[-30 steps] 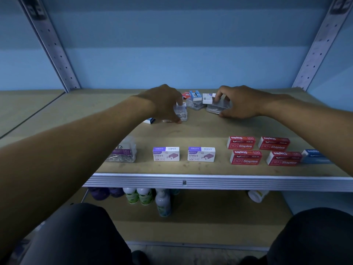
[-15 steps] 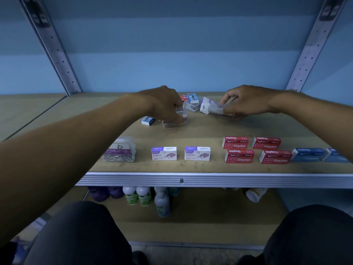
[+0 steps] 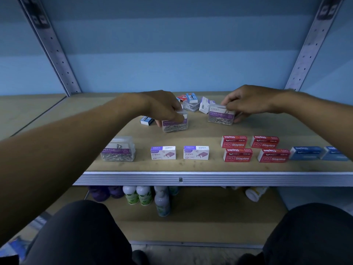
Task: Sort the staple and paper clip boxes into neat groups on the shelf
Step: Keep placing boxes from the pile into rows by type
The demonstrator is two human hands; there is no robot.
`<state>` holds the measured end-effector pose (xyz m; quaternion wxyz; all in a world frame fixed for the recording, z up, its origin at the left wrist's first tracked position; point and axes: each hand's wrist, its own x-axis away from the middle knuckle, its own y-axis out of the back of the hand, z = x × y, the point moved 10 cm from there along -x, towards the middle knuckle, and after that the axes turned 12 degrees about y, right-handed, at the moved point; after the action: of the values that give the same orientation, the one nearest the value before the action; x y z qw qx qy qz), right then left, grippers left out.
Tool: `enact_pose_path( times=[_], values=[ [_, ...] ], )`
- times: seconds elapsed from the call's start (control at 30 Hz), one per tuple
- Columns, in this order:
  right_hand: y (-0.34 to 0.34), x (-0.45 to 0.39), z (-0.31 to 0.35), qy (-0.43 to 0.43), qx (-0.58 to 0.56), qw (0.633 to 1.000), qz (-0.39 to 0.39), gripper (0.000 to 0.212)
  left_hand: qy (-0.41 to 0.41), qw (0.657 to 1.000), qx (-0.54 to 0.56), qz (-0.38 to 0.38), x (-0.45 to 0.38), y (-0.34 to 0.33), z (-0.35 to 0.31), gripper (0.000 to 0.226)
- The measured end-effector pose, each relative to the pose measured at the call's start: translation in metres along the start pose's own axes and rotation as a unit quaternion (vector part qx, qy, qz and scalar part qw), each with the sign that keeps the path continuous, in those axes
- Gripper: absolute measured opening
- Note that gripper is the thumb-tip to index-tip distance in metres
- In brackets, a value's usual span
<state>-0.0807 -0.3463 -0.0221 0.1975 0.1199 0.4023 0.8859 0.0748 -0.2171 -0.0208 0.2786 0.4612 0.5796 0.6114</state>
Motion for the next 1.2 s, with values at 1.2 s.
enact_pose_path(
  times=[1.2],
  values=[
    [-0.102, -0.055, 0.183, 0.146, -0.035, 0.986, 0.067, 0.014, 0.029, 0.995, 0.074, -0.059, 0.094, 0.042, 0.167, 0.027]
  ],
)
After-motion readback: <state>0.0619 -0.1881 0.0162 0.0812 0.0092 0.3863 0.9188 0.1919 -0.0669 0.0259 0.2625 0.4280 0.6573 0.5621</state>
